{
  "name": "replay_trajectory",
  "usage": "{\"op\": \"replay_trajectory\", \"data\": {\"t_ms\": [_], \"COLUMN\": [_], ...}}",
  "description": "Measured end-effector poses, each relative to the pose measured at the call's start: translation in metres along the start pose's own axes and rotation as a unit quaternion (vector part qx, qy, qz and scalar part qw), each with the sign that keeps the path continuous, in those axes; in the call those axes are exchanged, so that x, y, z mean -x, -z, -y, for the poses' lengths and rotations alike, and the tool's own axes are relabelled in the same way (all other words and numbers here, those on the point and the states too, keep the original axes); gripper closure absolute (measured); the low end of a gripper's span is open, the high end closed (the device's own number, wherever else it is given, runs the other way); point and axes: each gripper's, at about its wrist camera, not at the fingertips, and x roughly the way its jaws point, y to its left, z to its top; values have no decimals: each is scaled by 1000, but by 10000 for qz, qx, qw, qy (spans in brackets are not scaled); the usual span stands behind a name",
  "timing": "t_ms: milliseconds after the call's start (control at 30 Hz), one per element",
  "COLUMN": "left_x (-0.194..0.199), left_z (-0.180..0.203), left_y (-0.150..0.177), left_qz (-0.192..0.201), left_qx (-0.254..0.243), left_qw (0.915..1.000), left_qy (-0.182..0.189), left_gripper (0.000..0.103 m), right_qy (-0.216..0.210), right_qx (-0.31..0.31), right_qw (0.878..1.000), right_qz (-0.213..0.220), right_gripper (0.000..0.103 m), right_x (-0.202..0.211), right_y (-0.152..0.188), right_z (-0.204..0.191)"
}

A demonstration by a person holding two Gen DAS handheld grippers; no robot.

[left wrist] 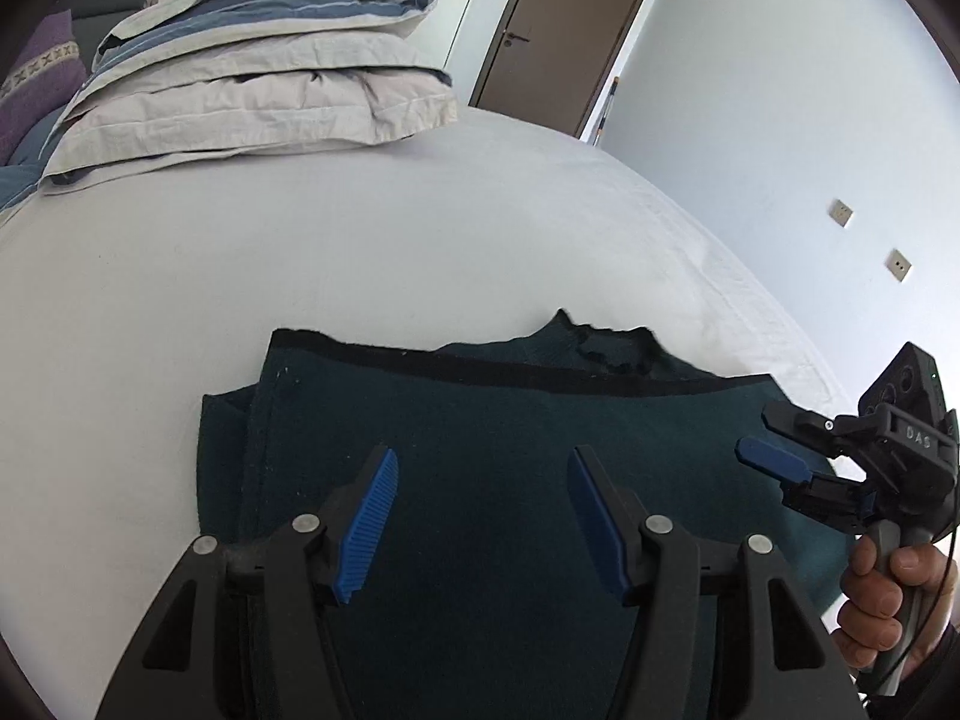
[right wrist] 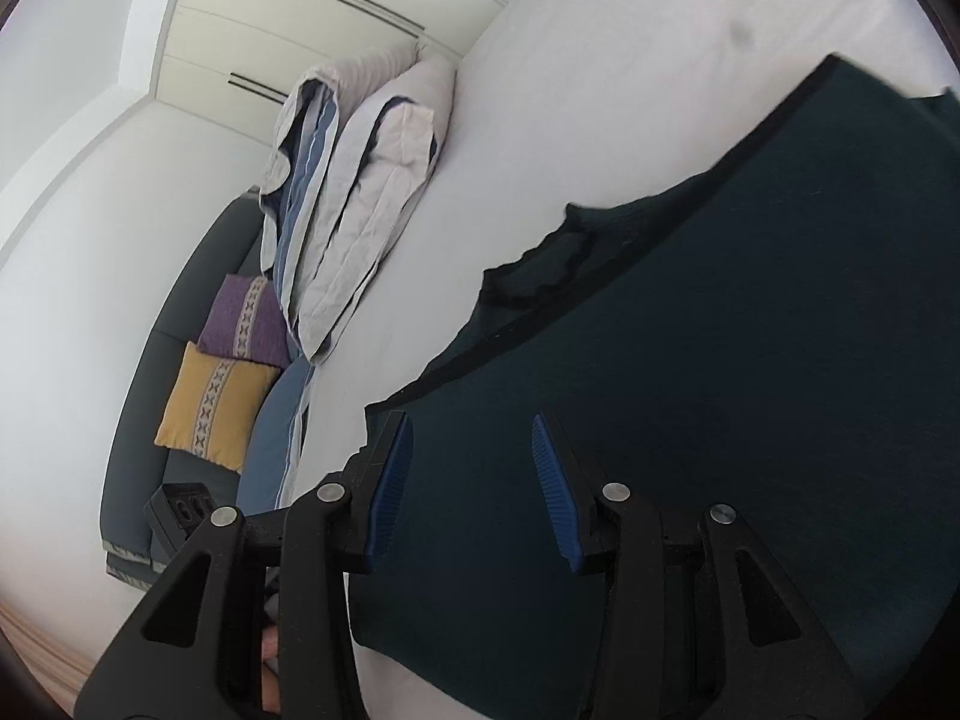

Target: Fold small clothes

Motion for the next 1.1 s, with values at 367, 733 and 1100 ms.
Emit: {"op": "replay_trajectory", "data": {"t_ms": [367,733,1100], "left_x": [-14,65,53], "left_z": [-46,-70,-121], "left_y": [24,26,69], "left_qz": [230,602,-257], "left_qx": [470,1085,2163], "left_qw": [9975,9914,9717], "left_qy": [465,425,909], "left_gripper": [41,31,25], "right_qy": [-431,986,751], "right_qx": [-865,336,1478], "right_qw": [9897,9871,9859], "right_qz": [1053,1219,207], "right_gripper": [71,53,47], "right_x": [52,115,78], "right_y": [-42,-14,69], "right_z": [103,38,-39]}}
